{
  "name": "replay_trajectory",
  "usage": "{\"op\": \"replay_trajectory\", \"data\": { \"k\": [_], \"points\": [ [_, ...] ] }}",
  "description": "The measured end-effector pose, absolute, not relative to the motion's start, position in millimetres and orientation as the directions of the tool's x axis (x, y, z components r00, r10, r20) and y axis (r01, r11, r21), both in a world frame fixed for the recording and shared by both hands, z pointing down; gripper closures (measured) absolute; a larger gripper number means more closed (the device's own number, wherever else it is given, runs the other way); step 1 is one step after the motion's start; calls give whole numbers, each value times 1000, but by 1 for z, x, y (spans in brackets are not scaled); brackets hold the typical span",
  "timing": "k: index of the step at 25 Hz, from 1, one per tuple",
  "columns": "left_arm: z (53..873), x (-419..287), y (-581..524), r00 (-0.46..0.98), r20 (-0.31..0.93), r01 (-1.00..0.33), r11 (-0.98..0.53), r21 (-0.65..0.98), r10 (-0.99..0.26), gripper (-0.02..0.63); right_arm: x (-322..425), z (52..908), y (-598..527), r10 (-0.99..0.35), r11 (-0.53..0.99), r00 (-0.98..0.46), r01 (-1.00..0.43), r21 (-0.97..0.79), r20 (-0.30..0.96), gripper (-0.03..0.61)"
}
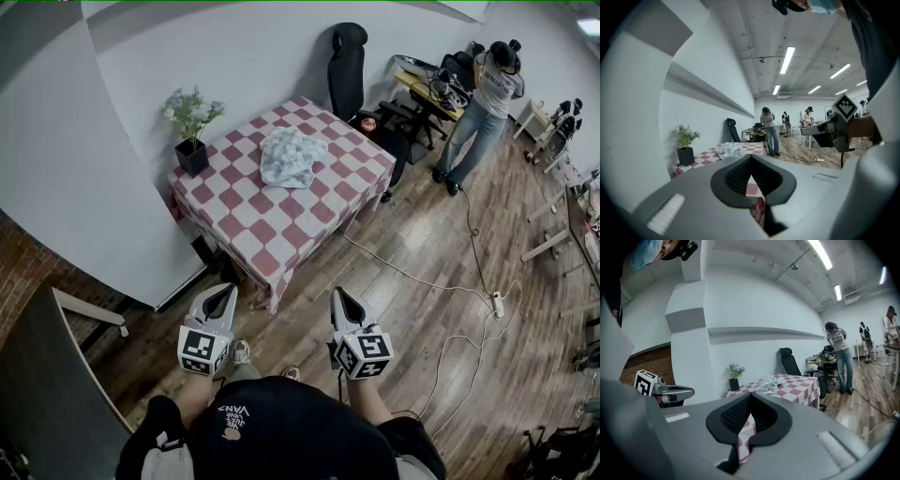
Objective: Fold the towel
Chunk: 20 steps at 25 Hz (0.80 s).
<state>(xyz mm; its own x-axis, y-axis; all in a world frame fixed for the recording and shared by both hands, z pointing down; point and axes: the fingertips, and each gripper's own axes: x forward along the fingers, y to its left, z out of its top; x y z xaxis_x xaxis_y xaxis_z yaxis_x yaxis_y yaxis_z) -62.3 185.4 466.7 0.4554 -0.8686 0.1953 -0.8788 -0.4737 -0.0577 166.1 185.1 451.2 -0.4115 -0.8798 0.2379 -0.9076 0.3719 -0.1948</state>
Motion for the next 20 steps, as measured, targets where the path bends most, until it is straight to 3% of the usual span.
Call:
{"op": "replay_trajectory", "data": {
  "k": [9, 10, 11, 12, 20],
  "points": [
    [462, -85, 134, 561, 176, -820, -572, -12, -809, 593, 134, 454, 140, -906, 294, -359, -915, -277, 224, 574],
    [463, -89, 128, 572, 180, -813, -583, -7, -800, 557, 130, 455, 135, -912, 273, -341, -918, -287, 227, 574],
    [464, -94, 122, 581, 187, -806, -592, -3, -792, 469, 126, 457, 129, -917, 253, -327, -920, -300, 229, 522],
    [466, -99, 116, 590, 195, -798, -603, -3, -783, 423, 121, 459, 124, -920, 237, -317, -919, -316, 230, 472],
    [483, -147, 81, 635, 246, -753, -658, -17, -733, 403, 87, 477, 100, -931, 148, -254, -919, -367, 261, 443]
  ]
}}
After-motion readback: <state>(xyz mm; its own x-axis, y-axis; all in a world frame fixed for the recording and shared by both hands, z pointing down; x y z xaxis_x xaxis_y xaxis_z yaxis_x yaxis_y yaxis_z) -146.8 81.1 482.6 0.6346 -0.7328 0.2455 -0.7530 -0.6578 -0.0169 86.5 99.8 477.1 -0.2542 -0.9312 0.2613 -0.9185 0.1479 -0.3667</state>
